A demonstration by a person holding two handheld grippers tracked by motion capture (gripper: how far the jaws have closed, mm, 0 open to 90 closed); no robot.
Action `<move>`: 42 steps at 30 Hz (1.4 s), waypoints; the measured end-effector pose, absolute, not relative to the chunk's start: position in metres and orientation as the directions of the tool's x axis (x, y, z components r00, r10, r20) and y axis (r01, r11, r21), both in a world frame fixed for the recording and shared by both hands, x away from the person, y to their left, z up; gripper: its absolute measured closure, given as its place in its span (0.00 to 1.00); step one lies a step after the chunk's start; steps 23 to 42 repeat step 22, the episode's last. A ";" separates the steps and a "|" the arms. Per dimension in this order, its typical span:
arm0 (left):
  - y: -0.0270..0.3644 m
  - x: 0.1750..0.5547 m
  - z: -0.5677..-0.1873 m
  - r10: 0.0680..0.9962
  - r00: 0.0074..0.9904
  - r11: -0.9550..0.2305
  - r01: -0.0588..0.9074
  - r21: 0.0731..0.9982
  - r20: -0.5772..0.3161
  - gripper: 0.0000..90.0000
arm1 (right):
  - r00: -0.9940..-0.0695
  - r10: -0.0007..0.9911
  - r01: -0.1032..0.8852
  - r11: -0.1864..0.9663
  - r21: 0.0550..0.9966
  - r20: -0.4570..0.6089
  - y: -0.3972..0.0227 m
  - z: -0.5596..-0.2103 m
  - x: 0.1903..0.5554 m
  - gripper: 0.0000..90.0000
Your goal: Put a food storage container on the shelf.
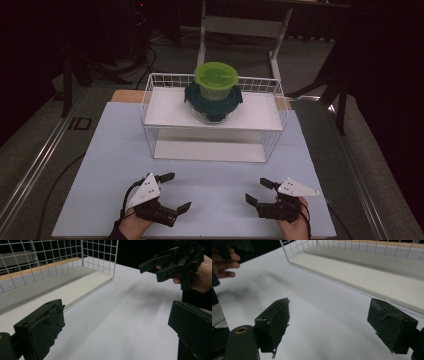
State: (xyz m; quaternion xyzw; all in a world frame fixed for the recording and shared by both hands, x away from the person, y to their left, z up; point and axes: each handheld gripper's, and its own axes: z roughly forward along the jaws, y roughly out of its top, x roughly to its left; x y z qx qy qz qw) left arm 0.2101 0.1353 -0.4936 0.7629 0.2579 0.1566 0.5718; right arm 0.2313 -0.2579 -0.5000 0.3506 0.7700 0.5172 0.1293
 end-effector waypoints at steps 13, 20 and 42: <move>0.133 0.215 -0.515 0.583 0.810 -0.256 0.250 0.934 -0.057 0.01 | -0.695 0.702 0.431 0.234 0.871 0.155 -0.271 -0.520 0.241 0.20; 0.136 0.216 -0.516 0.594 0.802 -0.237 0.250 0.939 -0.063 0.01 | -0.692 0.704 0.447 0.241 0.862 0.161 -0.272 -0.525 0.243 0.20; 0.136 0.216 -0.516 0.593 0.803 -0.238 0.251 0.938 -0.065 0.01 | -0.693 0.702 0.447 0.238 0.862 0.166 -0.271 -0.525 0.244 0.20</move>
